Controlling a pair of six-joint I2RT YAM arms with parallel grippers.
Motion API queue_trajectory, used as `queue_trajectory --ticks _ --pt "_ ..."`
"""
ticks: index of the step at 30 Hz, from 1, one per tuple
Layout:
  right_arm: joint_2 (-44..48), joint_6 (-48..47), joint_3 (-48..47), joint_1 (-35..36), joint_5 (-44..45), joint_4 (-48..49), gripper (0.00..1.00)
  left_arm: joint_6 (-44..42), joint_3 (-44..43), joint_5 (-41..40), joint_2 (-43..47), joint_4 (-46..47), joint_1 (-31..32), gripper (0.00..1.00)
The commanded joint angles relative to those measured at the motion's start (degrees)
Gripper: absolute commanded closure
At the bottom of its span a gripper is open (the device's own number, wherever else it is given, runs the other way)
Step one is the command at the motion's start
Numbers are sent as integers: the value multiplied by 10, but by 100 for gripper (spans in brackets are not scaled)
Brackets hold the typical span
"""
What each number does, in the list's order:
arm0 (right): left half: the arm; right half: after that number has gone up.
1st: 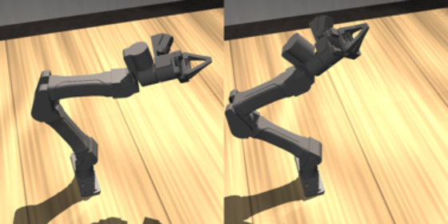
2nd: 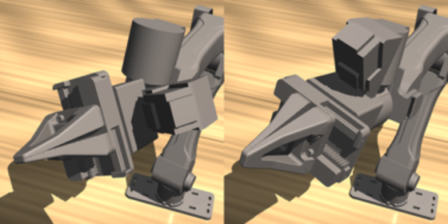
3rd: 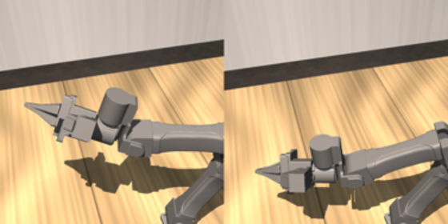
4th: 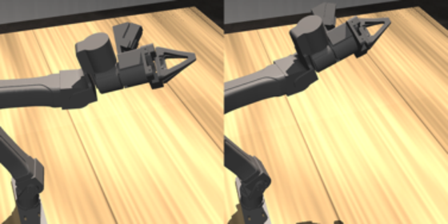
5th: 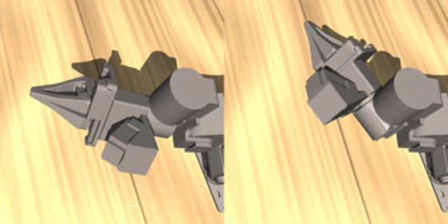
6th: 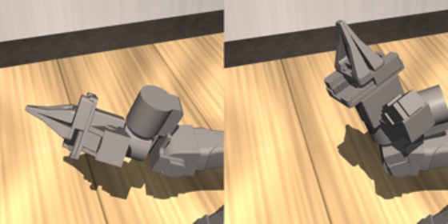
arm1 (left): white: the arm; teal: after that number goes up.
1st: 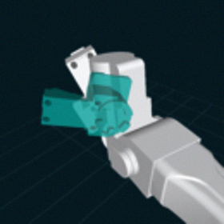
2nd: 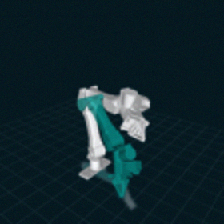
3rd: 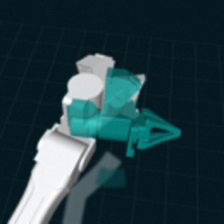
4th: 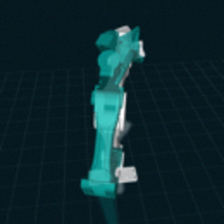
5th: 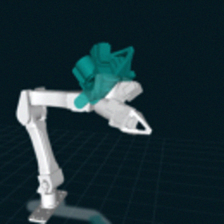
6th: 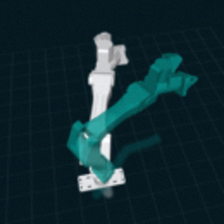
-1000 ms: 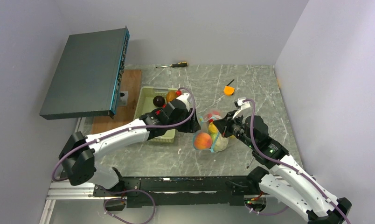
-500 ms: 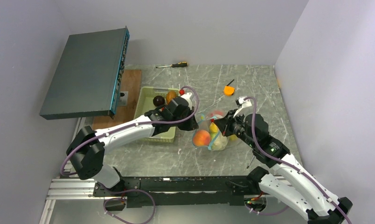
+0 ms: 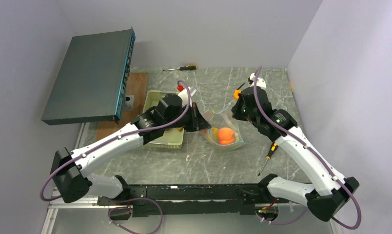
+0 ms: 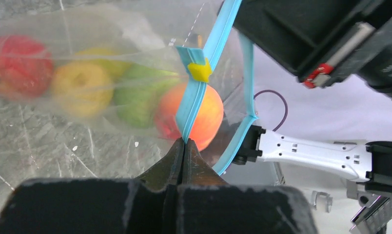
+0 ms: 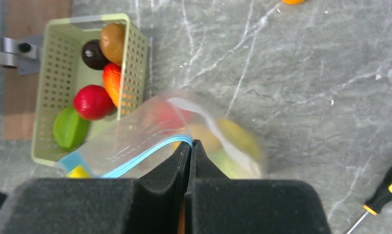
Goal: Place the food in the zip-top bag and seal the zipper
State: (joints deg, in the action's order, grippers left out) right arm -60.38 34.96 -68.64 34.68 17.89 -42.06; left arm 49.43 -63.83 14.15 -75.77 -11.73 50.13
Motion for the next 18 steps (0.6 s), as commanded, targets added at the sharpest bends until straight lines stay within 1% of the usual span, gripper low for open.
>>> queue_trajectory --ticks 1,3,7,10,12,15,18 --pt "-39 -14 -30 -18 -2 -48 100 31 -25 -5 2 -54 -22 100" --pt "-34 -27 -33 -19 -5 -47 100 27 -15 -16 9 -62 -29 100" --pt "6 -43 -37 -17 -14 -26 100 27 2 -13 45 -27 -30 100" --pt "21 -51 -45 -17 -25 -21 100 19 0 -16 59 -31 -30 100" --pt "25 -51 -50 -18 -32 -17 100 25 8 -18 64 -24 -30 100" --pt "18 -49 -68 -17 -51 -24 100 43 29 10 70 14 -30 100" --pt "9 -49 -47 -16 -57 -8 100 52 44 6 75 27 -29 100"
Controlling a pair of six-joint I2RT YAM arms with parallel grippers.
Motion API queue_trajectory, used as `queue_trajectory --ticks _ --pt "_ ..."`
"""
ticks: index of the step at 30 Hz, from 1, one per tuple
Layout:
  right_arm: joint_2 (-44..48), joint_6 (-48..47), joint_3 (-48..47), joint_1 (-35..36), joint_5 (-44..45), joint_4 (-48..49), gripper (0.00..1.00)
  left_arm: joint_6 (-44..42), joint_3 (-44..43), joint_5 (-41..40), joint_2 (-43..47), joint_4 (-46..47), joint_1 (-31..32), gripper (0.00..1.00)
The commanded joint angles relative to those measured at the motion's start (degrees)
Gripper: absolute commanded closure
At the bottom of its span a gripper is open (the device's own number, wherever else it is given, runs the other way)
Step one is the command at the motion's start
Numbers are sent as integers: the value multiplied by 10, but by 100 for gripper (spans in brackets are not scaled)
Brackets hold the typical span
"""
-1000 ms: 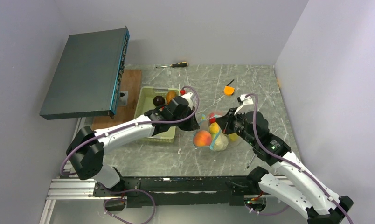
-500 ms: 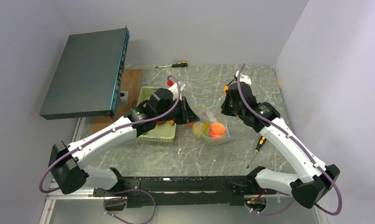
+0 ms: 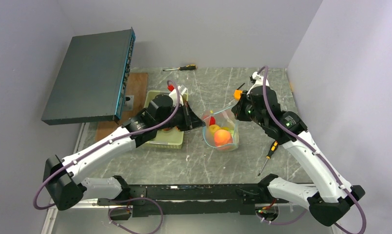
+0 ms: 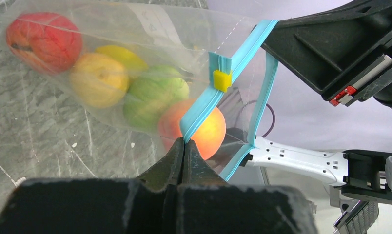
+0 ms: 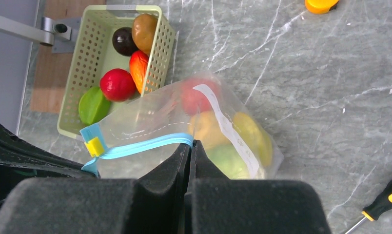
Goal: Place the food in the zip-top bag and seal the zipper
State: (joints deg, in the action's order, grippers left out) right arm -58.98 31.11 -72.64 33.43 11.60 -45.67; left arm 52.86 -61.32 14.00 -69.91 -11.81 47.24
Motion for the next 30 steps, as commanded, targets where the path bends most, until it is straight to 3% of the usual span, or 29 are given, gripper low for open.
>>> queue_trajectory --ticks 1,7,18,24,30 --pt "-13 -10 8 -4 4 39 100 19 25 -6 17 24 0 100" --pt "-73 -5 51 2 1 47 100 17 37 27 -36 31 -6 100" --pt "13 -25 -3 44 100 38 100 0 -5 -2 22 14 10 100" --pt "-23 -18 59 44 101 49 100 28 56 7 6 40 4 100" --pt "-25 -26 38 46 91 48 100 8 14 15 13 12 5 100"
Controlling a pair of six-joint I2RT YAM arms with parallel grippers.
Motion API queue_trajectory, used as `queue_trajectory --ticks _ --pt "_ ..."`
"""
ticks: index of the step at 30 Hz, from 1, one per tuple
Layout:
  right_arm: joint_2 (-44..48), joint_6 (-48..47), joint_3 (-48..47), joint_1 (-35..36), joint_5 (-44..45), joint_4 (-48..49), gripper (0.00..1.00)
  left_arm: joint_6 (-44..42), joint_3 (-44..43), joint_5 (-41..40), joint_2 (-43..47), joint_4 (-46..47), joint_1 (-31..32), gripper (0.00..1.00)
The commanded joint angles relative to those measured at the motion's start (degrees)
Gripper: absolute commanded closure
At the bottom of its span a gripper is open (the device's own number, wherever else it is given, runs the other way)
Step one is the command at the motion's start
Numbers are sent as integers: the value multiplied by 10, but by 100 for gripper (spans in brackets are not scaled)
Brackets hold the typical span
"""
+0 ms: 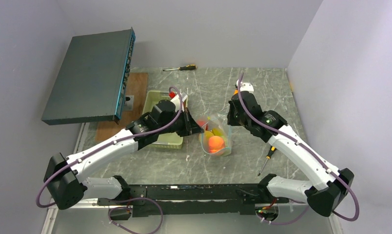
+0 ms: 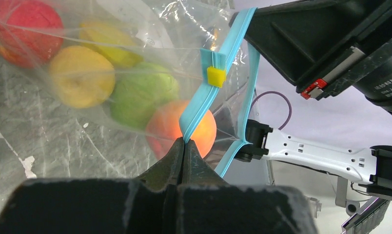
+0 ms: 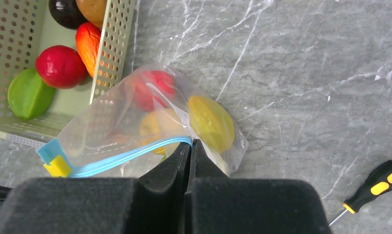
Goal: Place the food in the zip-top bag and seal the zipper
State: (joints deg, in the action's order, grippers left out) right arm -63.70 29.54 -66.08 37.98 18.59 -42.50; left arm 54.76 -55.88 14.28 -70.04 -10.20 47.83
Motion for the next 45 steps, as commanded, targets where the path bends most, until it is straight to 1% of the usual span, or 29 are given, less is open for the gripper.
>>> queue_trajectory --ticks 1,5,8,12,13,14,16,18,20,21,25,29,36,40,45 --pt "32 -13 -34 1 17 20 100 -17 -54 9 20 -13 1 100" --pt "76 -18 -32 2 11 57 100 -29 -72 -14 43 -30 3 100" --pt "92 -15 -13 2 30 67 100 -31 -55 -30 48 -39 0 100" --pt "102 -10 6 2 35 69 100 -45 -39 -34 42 -53 -6 100" --pt "107 -11 12 2 35 74 100 -57 -36 -38 44 -58 -5 97" --pt "112 -11 17 2 39 78 100 -64 -34 -43 47 -64 -6 87" --pt "115 -9 23 1 50 79 100 -73 -30 -63 59 -73 -6 63" --pt "115 -6 24 2 60 75 100 -82 -28 -75 76 -77 -6 47" --pt "114 -5 26 2 68 70 100 -96 -31 -89 94 -88 -7 35" --pt "115 -3 24 2 75 64 100 -103 -36 -99 102 -97 -7 31" --pt "123 -1 20 2 113 44 100 -128 -48 -140 132 -154 -8 20" --pt "133 -7 37 2 113 60 100 -135 -34 -201 154 -208 -10 15" --pt "111 -8 78 2 42 111 100 -127 14 -259 161 -258 -11 14" --pt "100 -13 85 1 23 125 100 -132 22 -283 138 -278 -12 15" --pt "100 -20 95 2 4 140 100 -151 15 -318 84 -293 -21 14"
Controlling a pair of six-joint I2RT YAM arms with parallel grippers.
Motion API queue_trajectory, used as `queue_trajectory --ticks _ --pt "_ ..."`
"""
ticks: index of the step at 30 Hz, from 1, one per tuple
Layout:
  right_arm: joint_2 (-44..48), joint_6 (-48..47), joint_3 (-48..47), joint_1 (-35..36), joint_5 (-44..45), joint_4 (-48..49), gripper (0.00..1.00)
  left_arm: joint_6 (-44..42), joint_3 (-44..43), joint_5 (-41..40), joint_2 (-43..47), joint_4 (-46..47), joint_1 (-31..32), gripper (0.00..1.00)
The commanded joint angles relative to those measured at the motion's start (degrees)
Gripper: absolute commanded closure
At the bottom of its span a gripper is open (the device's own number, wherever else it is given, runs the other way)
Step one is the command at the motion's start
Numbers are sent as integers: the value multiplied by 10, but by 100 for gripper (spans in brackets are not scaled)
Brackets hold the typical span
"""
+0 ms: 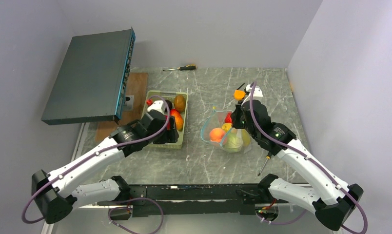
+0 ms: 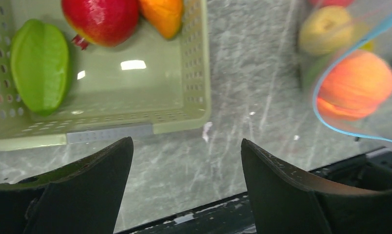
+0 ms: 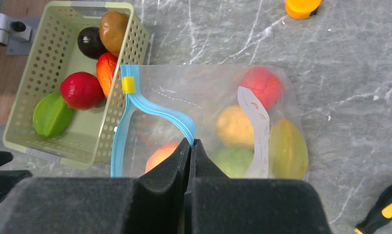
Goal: Place the food in the zip-top bag and seal the zipper
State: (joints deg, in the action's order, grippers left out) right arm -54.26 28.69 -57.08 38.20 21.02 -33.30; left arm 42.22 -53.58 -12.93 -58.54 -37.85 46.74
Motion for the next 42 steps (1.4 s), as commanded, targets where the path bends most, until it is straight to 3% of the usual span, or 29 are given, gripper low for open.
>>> queue_trajectory --ticks 1,13,22,33,37,42 --pt "7 -12 6 0 -20 49 100 -30 -12 -50 -43 -22 -15 14" --pt "18 -21 22 0 -33 60 100 -140 -79 -127 -202 -13 -92 12" --pt "20 -22 27 -1 -45 66 100 -218 -119 -58 -304 53 -153 12" --pt "30 -27 36 0 -50 69 100 -278 -162 6 -406 74 -181 11" --pt "30 -30 35 0 -53 70 100 -274 -170 7 -433 62 -185 21" --pt "28 -30 31 -1 -59 71 100 -266 -164 11 -425 54 -185 48"
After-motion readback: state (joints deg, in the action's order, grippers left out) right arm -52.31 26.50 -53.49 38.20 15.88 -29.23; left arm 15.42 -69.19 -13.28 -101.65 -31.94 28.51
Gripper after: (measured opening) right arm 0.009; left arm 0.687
